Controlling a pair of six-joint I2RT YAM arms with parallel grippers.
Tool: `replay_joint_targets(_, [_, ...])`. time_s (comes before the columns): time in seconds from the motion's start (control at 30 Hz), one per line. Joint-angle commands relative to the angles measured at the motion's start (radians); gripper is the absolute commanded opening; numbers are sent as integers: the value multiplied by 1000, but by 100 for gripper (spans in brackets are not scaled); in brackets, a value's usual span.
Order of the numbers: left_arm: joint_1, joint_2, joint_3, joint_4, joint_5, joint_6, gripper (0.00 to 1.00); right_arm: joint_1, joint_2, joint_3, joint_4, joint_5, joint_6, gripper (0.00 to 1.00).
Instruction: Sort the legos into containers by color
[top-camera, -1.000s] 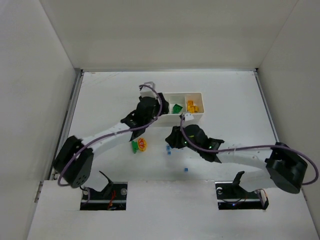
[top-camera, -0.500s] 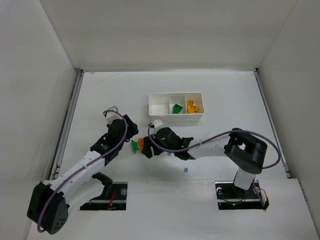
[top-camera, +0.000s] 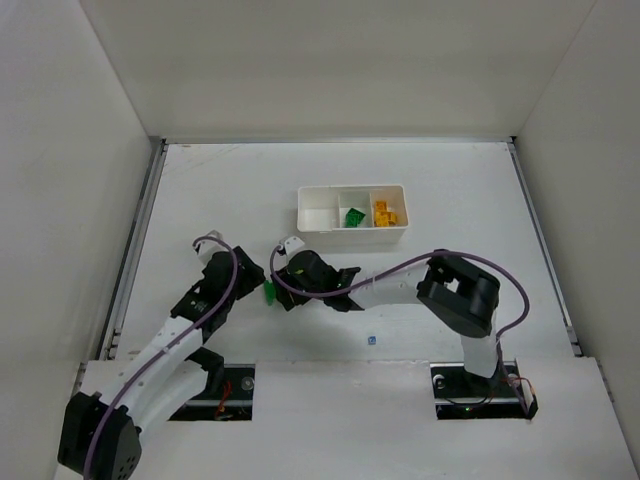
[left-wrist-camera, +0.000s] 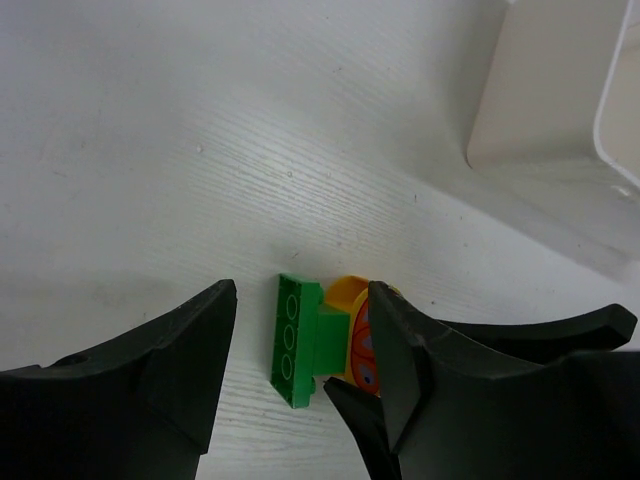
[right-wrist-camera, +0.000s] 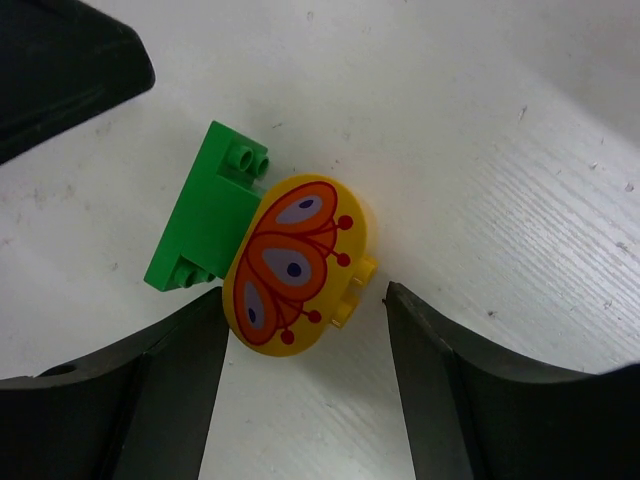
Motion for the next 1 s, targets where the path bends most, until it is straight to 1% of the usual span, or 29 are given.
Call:
replay_joint_targets(0.0, [21, -24, -21, -22, 47, -27, 52, 13, 35, 50, -55, 47, -41, 67])
replay_joint_targets(0.13, [47, -65, -35, -60, 50, -30, 53, 29, 71, 86, -83, 58, -63, 60])
replay_joint_targets(0.27, [65, -102, -44, -88, 73, -31, 55, 46, 86, 100, -89, 110, -69, 45])
replay_joint_targets(0.37, [71, -134, -53, -97, 97, -36, 57, 51, 65, 86, -83, 127, -58, 38])
replay_joint_targets(0.53, [71, -208, -64, -82, 146, -79, 61, 51, -15, 26, -68, 139, -27, 36])
replay_joint_targets(0.6, [62, -225, -70, -53, 174, -105, 61, 51, -53, -3, -60, 139, -15, 35])
replay_joint_targets(0.8, [21, -252, -111, 102, 223, -192, 61, 34, -178, -87, -51, 133, 25, 34])
replay_joint_targets(0.97, [-45, -203, -128, 238, 237, -235, 61, 17, -265, -143, -29, 121, 54, 34])
